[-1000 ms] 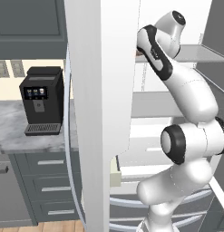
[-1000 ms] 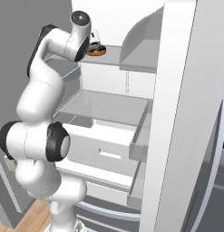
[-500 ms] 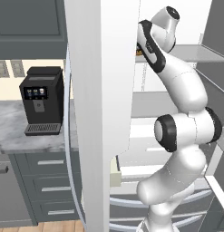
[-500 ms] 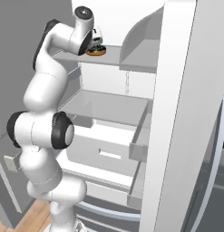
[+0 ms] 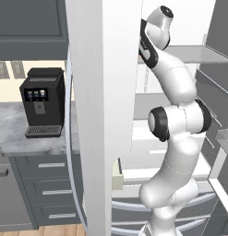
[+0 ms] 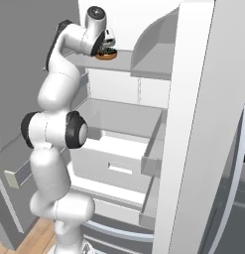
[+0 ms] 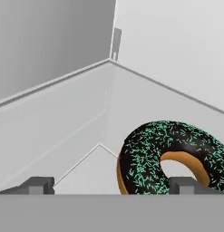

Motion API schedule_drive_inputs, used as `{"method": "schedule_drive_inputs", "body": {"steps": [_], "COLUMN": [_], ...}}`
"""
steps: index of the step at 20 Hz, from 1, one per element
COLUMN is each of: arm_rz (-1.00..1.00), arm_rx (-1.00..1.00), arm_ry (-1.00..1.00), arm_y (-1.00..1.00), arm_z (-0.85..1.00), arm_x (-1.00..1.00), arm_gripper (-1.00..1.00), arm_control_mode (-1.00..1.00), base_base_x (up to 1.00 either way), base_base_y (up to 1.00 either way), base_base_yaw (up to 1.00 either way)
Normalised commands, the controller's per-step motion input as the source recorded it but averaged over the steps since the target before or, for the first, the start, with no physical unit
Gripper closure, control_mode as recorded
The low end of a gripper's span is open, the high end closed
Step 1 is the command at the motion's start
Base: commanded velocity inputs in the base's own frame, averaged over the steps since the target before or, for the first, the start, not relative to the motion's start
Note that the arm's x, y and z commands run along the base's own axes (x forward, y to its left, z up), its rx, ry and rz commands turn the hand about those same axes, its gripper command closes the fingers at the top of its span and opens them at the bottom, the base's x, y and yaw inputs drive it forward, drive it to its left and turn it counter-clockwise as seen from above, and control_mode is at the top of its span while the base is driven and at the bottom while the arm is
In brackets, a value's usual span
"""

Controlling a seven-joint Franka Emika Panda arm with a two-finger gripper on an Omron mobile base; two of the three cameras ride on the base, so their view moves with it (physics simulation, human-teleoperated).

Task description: Take the donuts from the fridge and place them on the empty tray on the dining counter.

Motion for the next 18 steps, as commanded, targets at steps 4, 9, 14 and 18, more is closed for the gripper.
{"method": "schedule_drive_inputs", "body": {"steps": [4, 9, 14, 18], "arm_rz": [0.01, 0.0, 0.0, 0.0], "arm_rx": [-0.01, -0.07, -0.2, -0.04], "arm_ry": [0.0, 0.06, 0.3, -0.07], "arm_y": [-0.08, -0.14, 0.11, -0.09], "arm_z": [-0.07, -0.52, -1.0, -1.0], "arm_x": [0.39, 0.14, -0.2, -1.0], "arm_gripper": [-1.0, -1.0, 1.0, 1.0], "arm_control_mode": [-1.0, -1.0, -1.0, -1.0], "base_base_x": [0.0, 0.0, 0.0, 0.0], "base_base_y": [0.0, 0.0, 0.0, 0.0], "base_base_yaw": [0.0, 0.0, 0.0, 0.0]}}
